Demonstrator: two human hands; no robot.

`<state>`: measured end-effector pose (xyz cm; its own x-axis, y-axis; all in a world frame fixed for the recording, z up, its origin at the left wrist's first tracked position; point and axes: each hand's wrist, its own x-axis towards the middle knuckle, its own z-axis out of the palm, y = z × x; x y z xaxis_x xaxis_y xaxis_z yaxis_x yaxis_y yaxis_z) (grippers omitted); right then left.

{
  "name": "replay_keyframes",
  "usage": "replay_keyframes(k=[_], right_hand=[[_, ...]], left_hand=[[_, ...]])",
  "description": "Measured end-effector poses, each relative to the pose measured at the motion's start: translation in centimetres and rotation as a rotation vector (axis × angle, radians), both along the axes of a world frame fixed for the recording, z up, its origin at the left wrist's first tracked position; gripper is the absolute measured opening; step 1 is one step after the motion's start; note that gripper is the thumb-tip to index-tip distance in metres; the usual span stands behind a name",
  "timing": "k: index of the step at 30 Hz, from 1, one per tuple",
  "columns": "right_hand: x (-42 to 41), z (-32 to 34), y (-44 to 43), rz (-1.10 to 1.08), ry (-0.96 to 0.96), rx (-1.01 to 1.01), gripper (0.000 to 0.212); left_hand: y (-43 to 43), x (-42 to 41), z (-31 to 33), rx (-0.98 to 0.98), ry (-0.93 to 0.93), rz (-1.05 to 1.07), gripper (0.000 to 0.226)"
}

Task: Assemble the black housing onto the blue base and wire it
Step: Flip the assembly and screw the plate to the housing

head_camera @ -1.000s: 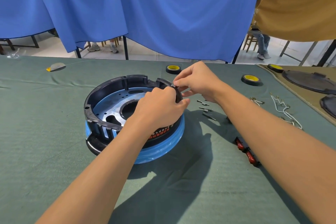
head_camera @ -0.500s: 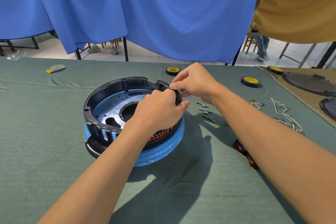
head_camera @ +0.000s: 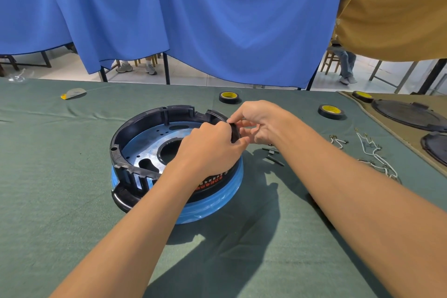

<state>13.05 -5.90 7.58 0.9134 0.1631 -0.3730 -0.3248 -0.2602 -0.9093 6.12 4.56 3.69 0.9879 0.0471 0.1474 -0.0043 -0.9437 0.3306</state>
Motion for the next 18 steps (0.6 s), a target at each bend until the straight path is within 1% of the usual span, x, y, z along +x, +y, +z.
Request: replay_keyframes(k=[4, 10, 12, 14, 18], right_hand=[[0.1, -0.3, -0.1, 0.005, -0.058, -0.023, 0.009], [-0.3, -1.1, -0.6, 0.026, -0.051, -0.065, 0.007], [-0.3, -1.3, -0.5, 0.026, -0.056, -0.084, 0.017], [-0.4, -1.5, -0.5, 0.018, -0.020, -0.104, 0.027], [-0.9, -1.9, -0.8, 0.012, 0.088, -0.078, 0.030]], left_hand=[[0.0, 0.0, 0.0, 0.007, -0.009, -0.007, 0.049], [0.0, 0.1, 0.0, -0.022, 0.006, 0.004, 0.053], [0.1, 0.1, -0.1, 0.017, 0.034, 0.041, 0.055], [0.1, 0.0, -0.2, 0.030, 0.100, 0.084, 0.052], [0.4, 0.2, -0.1, -0.016, 0.173, 0.065, 0.054]])
